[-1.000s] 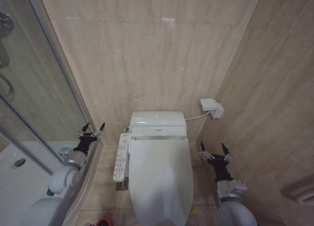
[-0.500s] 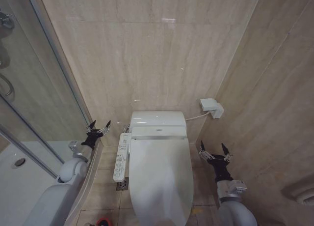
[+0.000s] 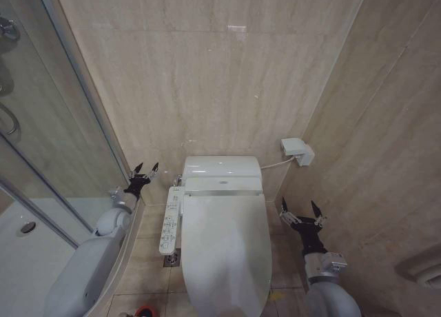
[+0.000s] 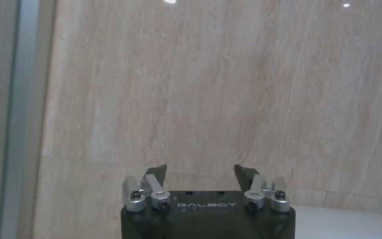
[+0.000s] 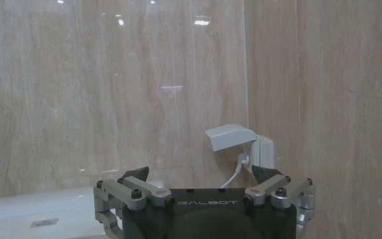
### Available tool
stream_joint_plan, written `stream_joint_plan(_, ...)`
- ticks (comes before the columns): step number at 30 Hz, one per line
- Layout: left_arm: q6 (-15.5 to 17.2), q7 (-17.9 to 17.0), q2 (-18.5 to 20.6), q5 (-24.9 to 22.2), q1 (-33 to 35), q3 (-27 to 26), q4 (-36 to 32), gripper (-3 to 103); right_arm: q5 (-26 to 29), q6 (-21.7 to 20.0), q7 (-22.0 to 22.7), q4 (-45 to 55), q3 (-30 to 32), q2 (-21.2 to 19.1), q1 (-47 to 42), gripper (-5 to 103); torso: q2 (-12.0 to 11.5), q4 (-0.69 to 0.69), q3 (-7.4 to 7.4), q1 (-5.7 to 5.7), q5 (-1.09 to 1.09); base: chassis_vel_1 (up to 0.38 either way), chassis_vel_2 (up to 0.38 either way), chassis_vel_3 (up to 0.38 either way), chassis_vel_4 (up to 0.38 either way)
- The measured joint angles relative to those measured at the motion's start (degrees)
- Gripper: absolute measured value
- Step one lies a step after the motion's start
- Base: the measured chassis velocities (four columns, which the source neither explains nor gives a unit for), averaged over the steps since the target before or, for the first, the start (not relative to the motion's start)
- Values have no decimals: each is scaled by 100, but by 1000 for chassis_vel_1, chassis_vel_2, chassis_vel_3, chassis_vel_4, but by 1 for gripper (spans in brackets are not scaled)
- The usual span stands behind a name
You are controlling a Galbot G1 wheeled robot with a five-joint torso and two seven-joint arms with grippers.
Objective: Open the toilet lid, clean the toilet bowl with a toilet brush, close the toilet lid, and flush.
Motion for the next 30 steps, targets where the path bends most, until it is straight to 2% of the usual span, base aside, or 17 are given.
stream_joint_plan(1, -25, 24, -21, 5, -97, 44, 112, 81, 0, 0, 0, 0, 0, 0, 0, 100, 0, 1, 0, 0, 0, 0, 0, 0, 0)
stream_joint_plan(2, -42, 46, -36, 8, -178, 85, 210, 61, 0, 0, 0, 0, 0, 0, 0, 100, 0, 0, 0, 0, 0, 0, 0, 0, 0)
stream_joint_plan(9, -53, 137, -92, 10, -528, 261, 627, 61, 0, 0, 0, 0, 0, 0, 0, 100, 0, 1, -1, 0, 1, 0, 0, 0, 0)
stream_joint_plan(10, -65, 184, -103, 10, -576, 286, 704, 34, 0, 0, 0, 0, 0, 0, 0, 100, 0, 1, -1, 0, 0, 0, 0, 0, 0)
stream_joint_plan(16, -218, 458, -215, 79, -850, 445, 1178, 34, 0, 0, 0, 0, 0, 0, 0, 100, 0, 1, 0, 0, 0, 0, 0, 0, 0)
stream_joint_plan(17, -252, 535, -237, 107, -904, 480, 1276, 7, 0, 0, 0, 0, 0, 0, 0, 100, 0, 1, 0, 0, 0, 0, 0, 0, 0)
stream_joint_plan(24, -354, 808, -272, 256, -1114, 699, 1643, 7, 0, 0, 0, 0, 0, 0, 0, 100, 0, 1, 0, 0, -1, 0, 0, 0, 0)
stream_joint_plan(25, -404, 911, -275, 342, -1187, 765, 1781, 0, 0, 0, 0, 0, 0, 0, 0, 100, 0, 1, -1, 0, -1, 0, 0, 0, 0)
stream_joint_plan(30, -490, 1175, -264, 485, -1361, 901, 2065, 0, 0, 0, 0, 0, 0, 0, 0, 100, 0, 1, 0, 0, -1, 0, 0, 0, 0)
